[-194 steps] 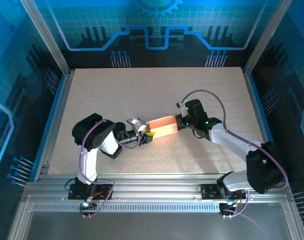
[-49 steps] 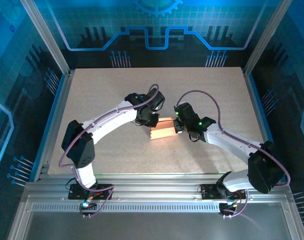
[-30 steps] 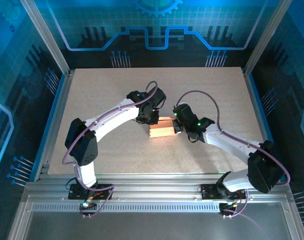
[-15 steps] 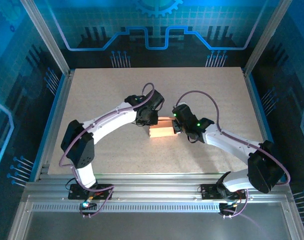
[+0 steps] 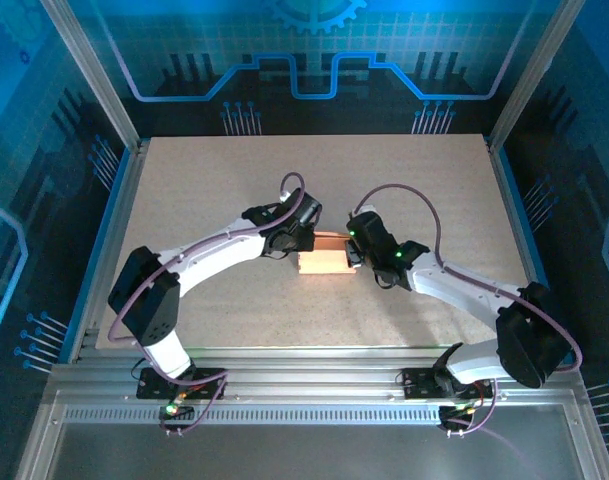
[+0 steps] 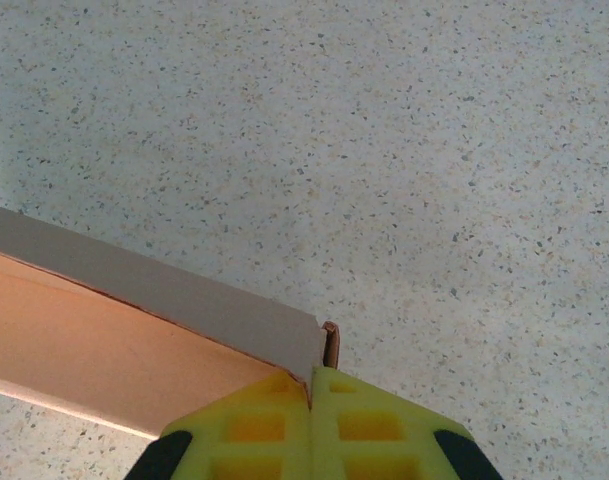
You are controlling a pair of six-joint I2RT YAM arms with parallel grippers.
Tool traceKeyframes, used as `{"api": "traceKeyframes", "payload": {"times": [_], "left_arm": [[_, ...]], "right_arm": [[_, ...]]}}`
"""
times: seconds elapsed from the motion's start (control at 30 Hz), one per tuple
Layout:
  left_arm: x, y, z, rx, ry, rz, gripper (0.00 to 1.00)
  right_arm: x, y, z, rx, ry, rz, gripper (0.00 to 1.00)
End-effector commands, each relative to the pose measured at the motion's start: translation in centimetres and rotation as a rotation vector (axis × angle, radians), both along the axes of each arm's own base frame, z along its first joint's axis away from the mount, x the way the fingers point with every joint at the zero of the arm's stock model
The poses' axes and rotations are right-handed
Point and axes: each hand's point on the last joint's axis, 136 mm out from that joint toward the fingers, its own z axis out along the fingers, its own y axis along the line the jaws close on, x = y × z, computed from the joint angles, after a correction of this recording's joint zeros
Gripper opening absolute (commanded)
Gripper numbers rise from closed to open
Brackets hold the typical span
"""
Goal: Fold the paper box
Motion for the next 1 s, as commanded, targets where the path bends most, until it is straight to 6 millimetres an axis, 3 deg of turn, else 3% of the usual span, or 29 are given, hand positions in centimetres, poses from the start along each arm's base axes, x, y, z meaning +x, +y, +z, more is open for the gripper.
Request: {"api": "traceKeyframes", "payload": {"times": [0.0,0.43,0.7,0.97], "left_arm": [[-0.9,0.4,-1.9,0.017,0.012,-0.015,0.10],[-1.8,1.1,-4.9,0.023,-0.034,-0.011,0.10],[-2.3,1.3,-5.8,0.047,-0.052,-0.017,0.10],[-2.3,1.7,-5.9,0.082,-0.051,-0.024,0.10]], "right_arm": [[-2.7,-0.8,-3.1,-0.044,0.109,0.010,0.00],[-4.5,-1.5,-6.0,0.013,0.079,0.001,0.00],[-4.5,-1.2,-5.1,0.007,0.038,0.024,0.00],[-4.2,-0.6,-3.3,0.031,0.016,0.043,0.19]]}}
